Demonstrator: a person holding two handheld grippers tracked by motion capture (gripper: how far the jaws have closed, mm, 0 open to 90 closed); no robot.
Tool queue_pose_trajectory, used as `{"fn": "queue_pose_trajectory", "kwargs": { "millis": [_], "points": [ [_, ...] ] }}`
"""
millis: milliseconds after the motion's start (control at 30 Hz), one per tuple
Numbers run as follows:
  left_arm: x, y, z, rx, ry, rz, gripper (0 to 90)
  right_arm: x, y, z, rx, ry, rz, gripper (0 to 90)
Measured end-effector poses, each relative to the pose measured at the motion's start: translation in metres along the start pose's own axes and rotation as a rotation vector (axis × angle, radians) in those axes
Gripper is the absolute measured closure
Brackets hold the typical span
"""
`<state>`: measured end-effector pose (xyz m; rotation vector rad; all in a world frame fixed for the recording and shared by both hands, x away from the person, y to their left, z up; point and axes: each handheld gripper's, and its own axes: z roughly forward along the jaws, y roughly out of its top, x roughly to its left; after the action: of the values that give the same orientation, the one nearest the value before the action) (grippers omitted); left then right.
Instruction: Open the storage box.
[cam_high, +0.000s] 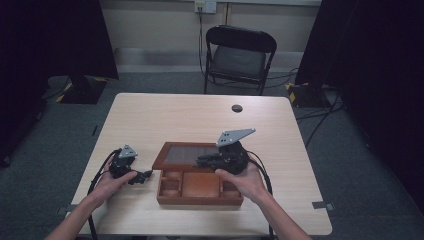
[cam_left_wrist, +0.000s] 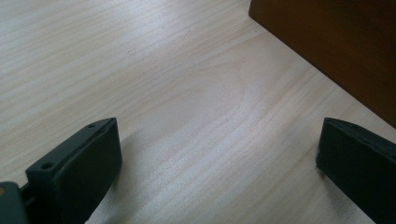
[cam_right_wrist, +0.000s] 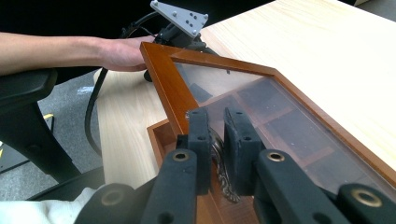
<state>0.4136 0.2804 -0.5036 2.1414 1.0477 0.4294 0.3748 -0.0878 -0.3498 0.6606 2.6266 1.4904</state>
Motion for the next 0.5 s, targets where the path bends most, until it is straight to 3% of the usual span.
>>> {"fn": "queue_pose_trajectory", "kwargs": {
  "millis": [500],
  "points": [
    [0.0007, 0.0002, -0.0004, 0.005, 0.005, 0.011, 0.0, -0.0018, 0.0073, -0.0024, -0.004, -0.02, -0.01, 82.3]
  ]
}}
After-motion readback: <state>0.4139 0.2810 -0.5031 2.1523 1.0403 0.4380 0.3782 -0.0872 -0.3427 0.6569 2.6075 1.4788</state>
